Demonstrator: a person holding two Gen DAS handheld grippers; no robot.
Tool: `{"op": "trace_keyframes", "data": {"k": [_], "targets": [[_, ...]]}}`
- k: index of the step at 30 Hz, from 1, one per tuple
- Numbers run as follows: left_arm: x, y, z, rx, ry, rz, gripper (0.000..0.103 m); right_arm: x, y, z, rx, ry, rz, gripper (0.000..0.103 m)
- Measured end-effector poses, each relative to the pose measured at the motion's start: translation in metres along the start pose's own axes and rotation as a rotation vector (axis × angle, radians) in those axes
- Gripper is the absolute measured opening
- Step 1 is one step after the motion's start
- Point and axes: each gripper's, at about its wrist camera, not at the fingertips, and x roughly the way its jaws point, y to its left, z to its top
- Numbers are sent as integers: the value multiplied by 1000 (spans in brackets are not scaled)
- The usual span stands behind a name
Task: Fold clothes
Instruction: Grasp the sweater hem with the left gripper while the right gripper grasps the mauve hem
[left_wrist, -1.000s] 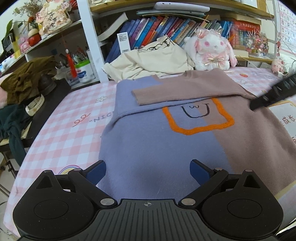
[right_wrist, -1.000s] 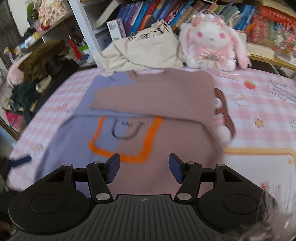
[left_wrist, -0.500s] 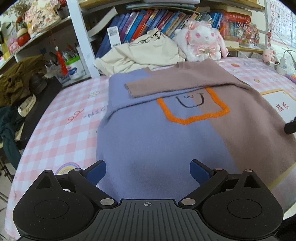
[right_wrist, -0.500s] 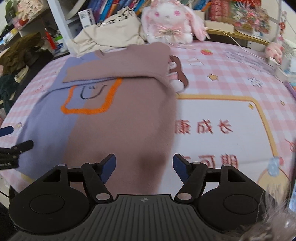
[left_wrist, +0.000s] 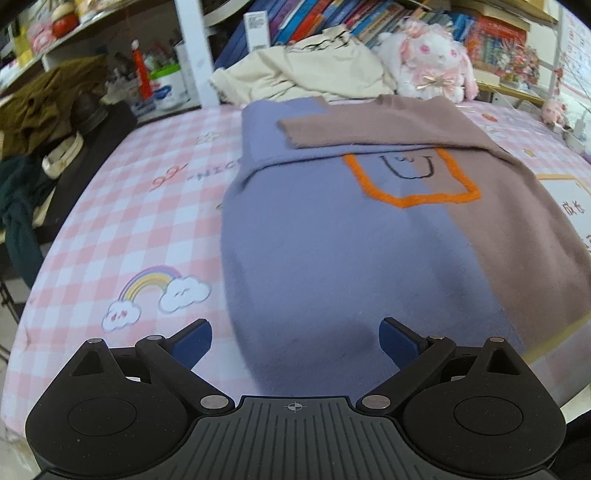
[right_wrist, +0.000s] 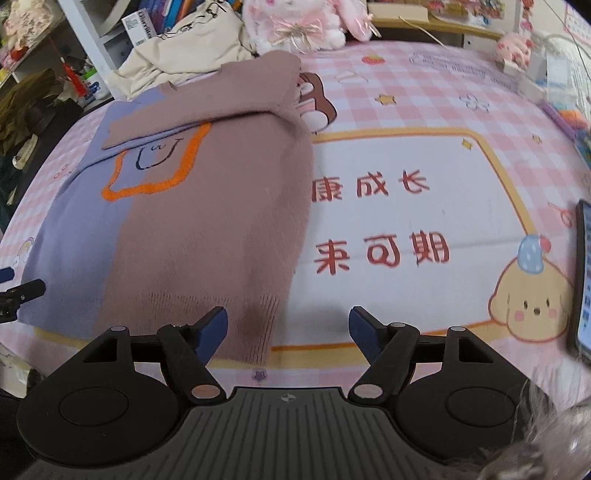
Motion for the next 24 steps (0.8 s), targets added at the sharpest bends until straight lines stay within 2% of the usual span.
{"op": "trace_keyframes", "data": {"k": [5,7,9,11,17,20,23,24], "targets": [[-1,22,-3,-134,23,-32,99,1,-1,0,12,-2,15,69],[-2,31,-5,-202,17,-52,98,1,2,1,1,-2,20,64],[-1,38,-5,-262,17,-70,97,2,6,2,-16,-1,25,51],[0,42,-6,-301,21,-79,95,3,9,3,-36,3,30,45],[9,56,-7,-425,34,-112,76,8,17,7,-86,9,14,34],[11,57,-6,-430,25,-100,68,10,20,9,-103,11,3,30],[12,57,-5,-414,25,-80,50,12,21,11,-102,13,2,23],[12,56,-4,-411,27,-79,40,13,21,12,-100,14,1,19]]}}
